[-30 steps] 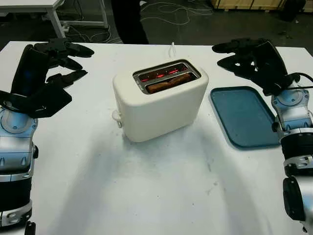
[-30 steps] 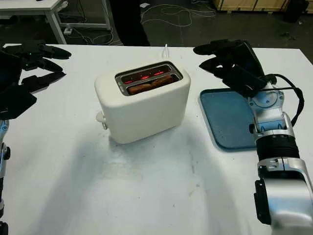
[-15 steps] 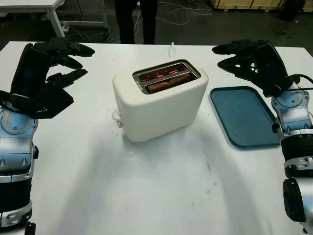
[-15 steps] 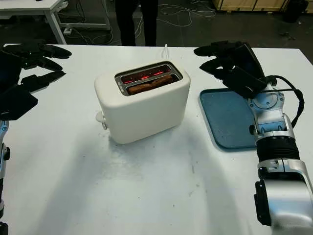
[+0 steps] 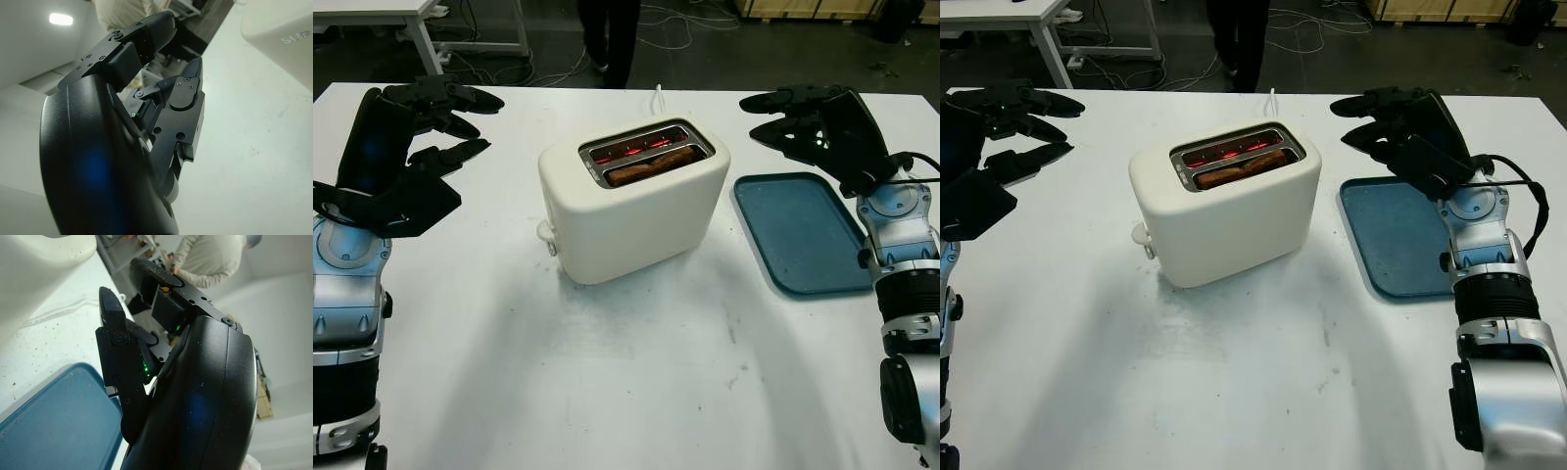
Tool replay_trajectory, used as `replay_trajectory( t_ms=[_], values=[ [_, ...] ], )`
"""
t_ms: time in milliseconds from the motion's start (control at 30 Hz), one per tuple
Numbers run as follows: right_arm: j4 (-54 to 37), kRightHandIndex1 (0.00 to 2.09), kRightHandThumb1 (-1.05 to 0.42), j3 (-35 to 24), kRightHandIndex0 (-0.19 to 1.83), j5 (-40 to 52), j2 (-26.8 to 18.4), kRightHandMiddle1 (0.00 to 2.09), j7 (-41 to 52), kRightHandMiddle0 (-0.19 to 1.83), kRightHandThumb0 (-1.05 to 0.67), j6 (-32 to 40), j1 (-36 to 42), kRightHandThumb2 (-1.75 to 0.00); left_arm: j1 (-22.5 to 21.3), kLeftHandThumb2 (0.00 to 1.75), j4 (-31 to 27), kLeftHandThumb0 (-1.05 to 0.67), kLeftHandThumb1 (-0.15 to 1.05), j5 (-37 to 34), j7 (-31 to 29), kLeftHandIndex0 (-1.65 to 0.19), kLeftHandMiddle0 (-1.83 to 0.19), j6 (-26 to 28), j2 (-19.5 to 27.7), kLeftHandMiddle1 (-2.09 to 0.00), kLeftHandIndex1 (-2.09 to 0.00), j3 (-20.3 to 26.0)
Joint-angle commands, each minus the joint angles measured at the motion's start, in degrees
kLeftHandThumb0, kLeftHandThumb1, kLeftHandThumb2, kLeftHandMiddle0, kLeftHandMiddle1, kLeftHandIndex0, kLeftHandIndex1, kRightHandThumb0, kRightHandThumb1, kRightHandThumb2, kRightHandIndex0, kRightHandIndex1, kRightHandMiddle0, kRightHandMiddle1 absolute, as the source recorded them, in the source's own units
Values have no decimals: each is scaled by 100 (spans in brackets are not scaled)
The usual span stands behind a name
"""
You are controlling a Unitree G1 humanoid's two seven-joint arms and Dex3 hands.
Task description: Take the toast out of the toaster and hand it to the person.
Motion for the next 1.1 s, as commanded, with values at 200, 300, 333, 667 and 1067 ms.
replay_trajectory(
  t_ms=[200, 300, 333, 667, 1067],
  values=[
    [99, 24, -92, -37, 101, 32, -37, 1, -16, 95, -35, -212, -35, -4, -65, 3, -46, -4, 89, 43, 15, -79, -72, 58, 13, -86, -45, -35],
    [80, 24, -92, -41, 102, 48, -31, 1, -12, 95, -36, -194, -27, -4, -69, 3, -64, -3, 89, 14, 8, -79, -71, 110, -7, -86, -45, -26],
    [63, 24, -92, -34, 101, 28, -35, 1, -30, 95, -35, -174, -21, -4, -69, 3, -68, -3, 89, 19, 8, -79, -71, 118, -5, -86, -45, -29],
    [4, 24, -92, -62, 102, 104, -11, 0, 25, 95, -34, -109, -16, -5, -53, 3, -104, -3, 89, 11, 24, -78, -70, 127, -18, -86, -45, -26],
    [40, 24, -92, 21, 103, -56, -33, 0, -66, 95, -34, -146, -55, -5, -39, 2, -60, -2, 88, 24, 14, -79, -71, -29, 69, -86, -45, 21]
  ],
)
